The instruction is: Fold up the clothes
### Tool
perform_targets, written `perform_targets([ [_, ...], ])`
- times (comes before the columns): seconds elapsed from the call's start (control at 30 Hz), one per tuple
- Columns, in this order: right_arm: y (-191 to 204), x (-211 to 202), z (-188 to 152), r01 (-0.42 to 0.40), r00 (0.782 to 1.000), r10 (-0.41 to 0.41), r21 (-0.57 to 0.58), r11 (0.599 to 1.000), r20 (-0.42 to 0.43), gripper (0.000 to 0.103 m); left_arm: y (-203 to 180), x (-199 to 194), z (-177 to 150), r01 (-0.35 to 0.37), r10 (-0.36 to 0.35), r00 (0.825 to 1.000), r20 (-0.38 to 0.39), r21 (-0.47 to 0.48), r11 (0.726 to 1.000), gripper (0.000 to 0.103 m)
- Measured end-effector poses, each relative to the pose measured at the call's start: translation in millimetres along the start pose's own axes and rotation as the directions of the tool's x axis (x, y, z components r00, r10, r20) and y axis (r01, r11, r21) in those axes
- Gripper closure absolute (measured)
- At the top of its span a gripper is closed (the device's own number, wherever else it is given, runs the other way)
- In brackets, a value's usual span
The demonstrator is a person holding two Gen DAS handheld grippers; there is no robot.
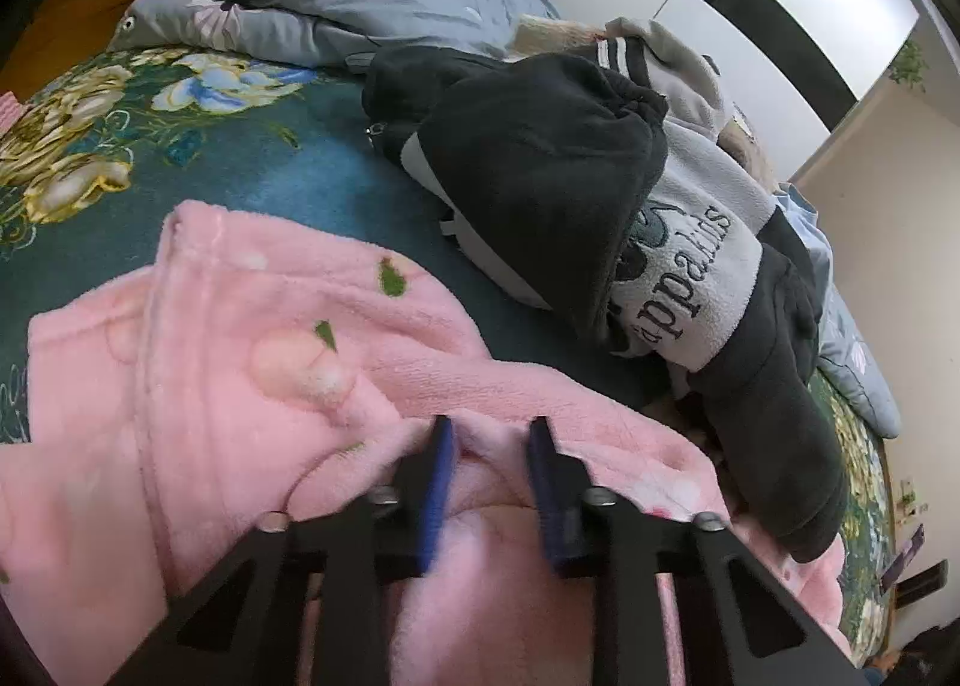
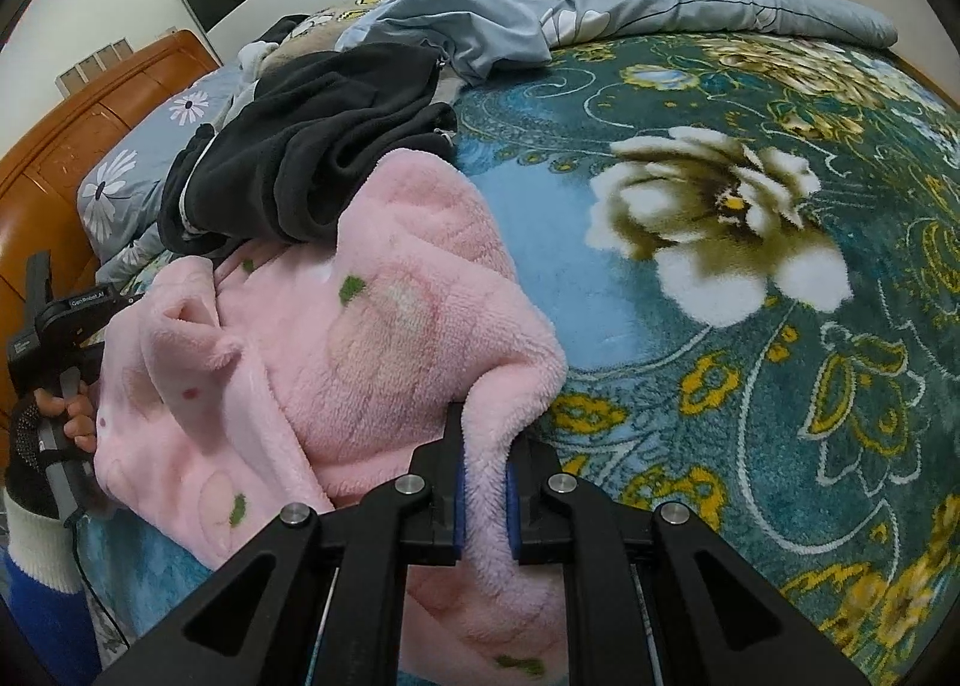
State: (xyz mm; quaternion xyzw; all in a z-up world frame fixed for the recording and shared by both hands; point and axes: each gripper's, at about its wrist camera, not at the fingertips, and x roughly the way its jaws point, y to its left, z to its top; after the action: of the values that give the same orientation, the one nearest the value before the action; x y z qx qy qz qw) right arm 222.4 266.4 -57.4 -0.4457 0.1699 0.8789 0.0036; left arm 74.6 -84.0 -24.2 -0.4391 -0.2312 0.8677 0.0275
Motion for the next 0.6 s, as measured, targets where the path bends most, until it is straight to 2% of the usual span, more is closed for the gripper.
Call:
perform_targets([
  [0.1, 1, 0, 0, 0.009, 1.0, -0.009, 0.001, 1.0, -0.003, 0.093, -4, -5, -3, 0.006, -0.006, 1.0, 0.023, 0.026, 1.0, 0.098],
  [0.27, 3, -3, -1, 0.019, 1.0, -0.019, 0.008, 1.0, -0.001, 0.093, -8, -24, -1, 0.035, -0.039, 0.997, 0.072, 0.052, 0.998, 0.099],
  [0.5, 2, -13, -3, 0.01, 1.0, -0.011, 0.025, 1.0, 0.015, 0.093, -9, -80, 3, 0.072, -0.091, 0.979, 0.182, 0.105, 0.992, 0.099],
  [0.6, 3, -18, -5, 0.009, 1.0, -0.009, 0.027, 1.0, 0.026, 0.093, 2, -106, 3, 0.096, -0.115, 0.969, 0.217, 0.097, 0.991, 0.099],
])
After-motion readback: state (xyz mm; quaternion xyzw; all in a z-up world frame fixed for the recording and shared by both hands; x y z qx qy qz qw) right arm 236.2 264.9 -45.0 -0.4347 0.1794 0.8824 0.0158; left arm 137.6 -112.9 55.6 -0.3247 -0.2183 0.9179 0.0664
